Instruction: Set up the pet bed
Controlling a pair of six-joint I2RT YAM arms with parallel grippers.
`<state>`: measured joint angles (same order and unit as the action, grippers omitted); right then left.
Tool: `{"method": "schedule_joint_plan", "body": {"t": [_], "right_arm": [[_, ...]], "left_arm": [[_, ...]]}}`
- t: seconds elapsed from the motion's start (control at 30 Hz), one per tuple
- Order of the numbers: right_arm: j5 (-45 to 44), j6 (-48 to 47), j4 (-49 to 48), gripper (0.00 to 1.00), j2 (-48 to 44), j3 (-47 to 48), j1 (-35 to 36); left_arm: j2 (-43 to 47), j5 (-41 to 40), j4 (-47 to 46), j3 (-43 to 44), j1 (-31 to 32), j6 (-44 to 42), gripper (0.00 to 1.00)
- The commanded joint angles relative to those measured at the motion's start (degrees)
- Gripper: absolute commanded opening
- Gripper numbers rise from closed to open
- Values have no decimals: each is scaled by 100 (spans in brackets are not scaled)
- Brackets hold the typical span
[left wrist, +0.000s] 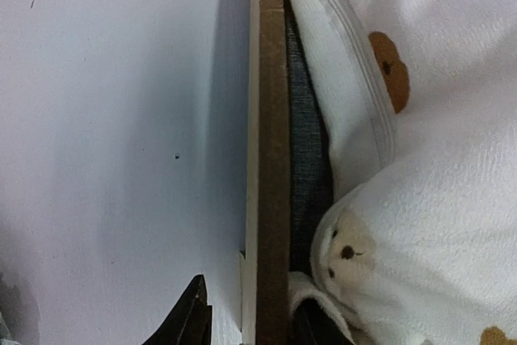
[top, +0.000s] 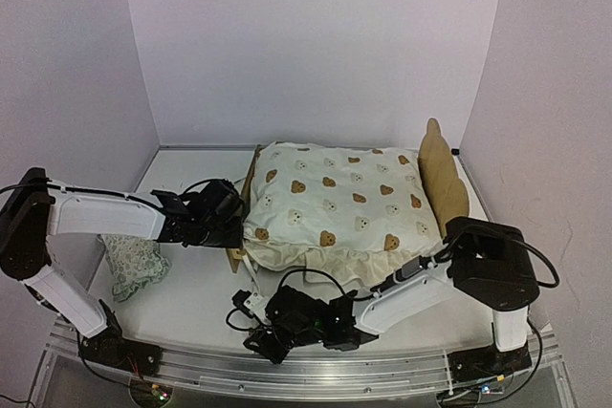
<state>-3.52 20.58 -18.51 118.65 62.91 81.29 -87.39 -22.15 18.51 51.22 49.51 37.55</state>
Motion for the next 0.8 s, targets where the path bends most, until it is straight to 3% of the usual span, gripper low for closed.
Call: {"method": "schedule_joint_plan", "body": {"t": [0.0, 0.23, 0.33, 0.53, 0.77], "right_arm": [[159, -208, 1231, 36, -830, 199, -56], [-93, -29, 1849, 40, -1626, -201, -467], [-127, 28, 1851, 40, -1692, -326, -662], [8, 54, 1851, 39, -1280, -35, -769], [18, 36, 1851, 39, -697, 368, -768]], "left_arm": [[412, 117, 684, -8, -46, 25, 43], [905, 238, 1614, 126, 161, 379, 67], [1000, 145, 2163, 273, 421, 685, 72], [973, 88, 2796, 446, 1215, 1367, 71], [847, 633, 2434, 158, 1687, 1555, 59]]}}
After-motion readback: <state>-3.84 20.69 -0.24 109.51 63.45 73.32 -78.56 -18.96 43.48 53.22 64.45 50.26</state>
